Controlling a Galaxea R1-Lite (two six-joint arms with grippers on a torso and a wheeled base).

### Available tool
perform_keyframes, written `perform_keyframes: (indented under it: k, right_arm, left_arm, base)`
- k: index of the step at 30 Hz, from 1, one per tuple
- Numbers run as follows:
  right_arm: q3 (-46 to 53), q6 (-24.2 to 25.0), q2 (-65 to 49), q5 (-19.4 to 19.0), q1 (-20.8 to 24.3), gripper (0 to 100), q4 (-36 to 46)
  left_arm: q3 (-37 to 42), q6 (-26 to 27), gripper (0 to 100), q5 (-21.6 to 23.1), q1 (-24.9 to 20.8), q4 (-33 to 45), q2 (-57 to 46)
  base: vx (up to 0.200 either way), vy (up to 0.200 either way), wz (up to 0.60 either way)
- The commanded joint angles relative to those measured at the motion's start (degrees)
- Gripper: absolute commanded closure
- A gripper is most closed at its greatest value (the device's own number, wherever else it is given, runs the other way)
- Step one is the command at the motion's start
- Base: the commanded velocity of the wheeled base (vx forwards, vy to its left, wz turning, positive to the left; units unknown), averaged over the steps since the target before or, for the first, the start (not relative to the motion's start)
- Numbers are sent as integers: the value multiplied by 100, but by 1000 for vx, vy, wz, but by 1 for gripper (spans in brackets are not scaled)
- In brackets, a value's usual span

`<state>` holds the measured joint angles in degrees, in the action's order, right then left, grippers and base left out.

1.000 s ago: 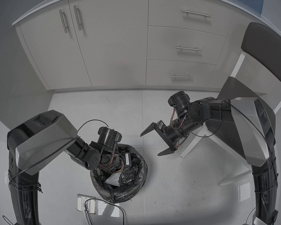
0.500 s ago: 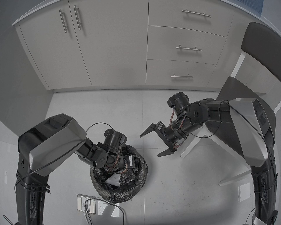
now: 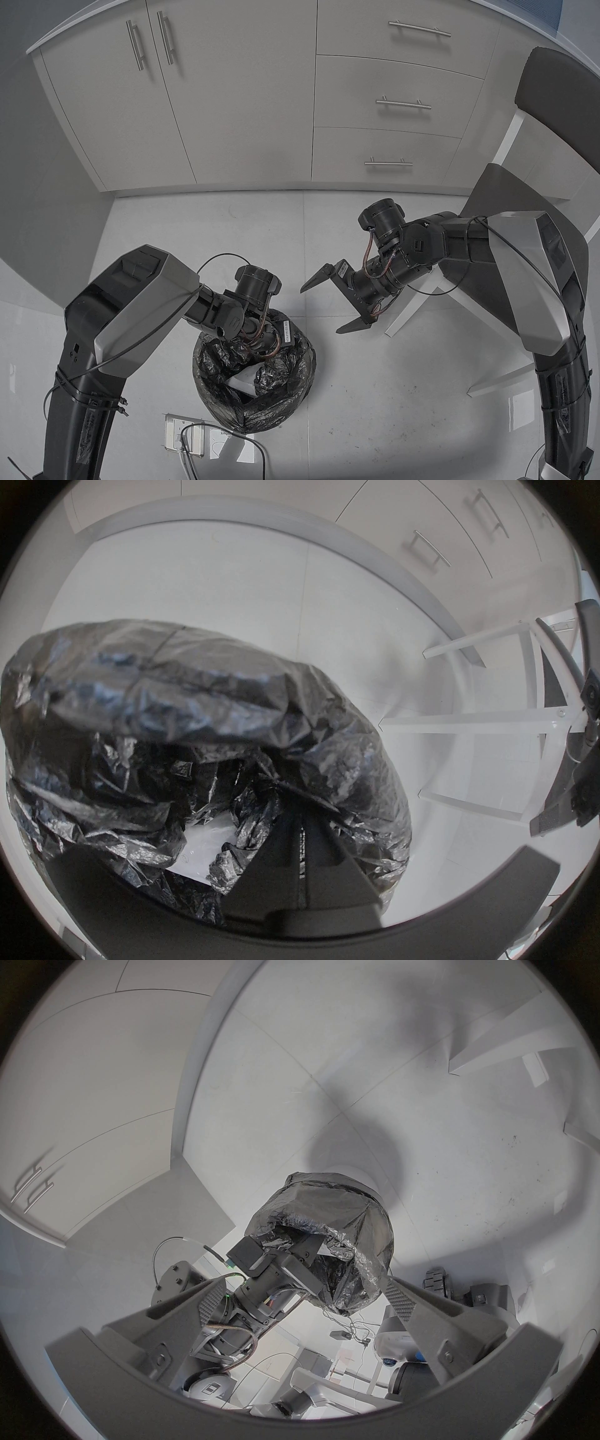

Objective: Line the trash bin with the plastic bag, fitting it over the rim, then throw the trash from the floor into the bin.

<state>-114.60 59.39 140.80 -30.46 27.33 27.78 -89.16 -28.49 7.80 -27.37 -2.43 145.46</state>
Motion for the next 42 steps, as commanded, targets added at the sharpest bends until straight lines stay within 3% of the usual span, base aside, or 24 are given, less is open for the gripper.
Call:
perform_keyframes:
  k: [1,6,18,24,34,42]
  right_arm:
    - [1,2,61,-3,-17,0,-36]
    - [1,11,88,-3,-17,0,-54]
    - [1,20,141,41,-17,0,-124]
    - [1,29,141,49,-9,0,-124]
    - [1,29,141,93,0,0,-133]
    - [1,20,141,128,18,0,-221]
  left_arm:
    - [-66,54,100,2,3,32,141]
    - [74,669,100,-33,74,243,141]
    - [-242,968,100,-33,170,682,343]
    - [-576,1381,100,-33,206,1183,554]
    - [-936,1408,100,28,206,1684,668]
    - [-1947,1372,100,134,188,3055,984]
  base:
    - [0,0,0]
    - [0,0,0]
    - [0,0,0]
    - [0,0,0]
    - [0,0,0]
    - [0,0,0]
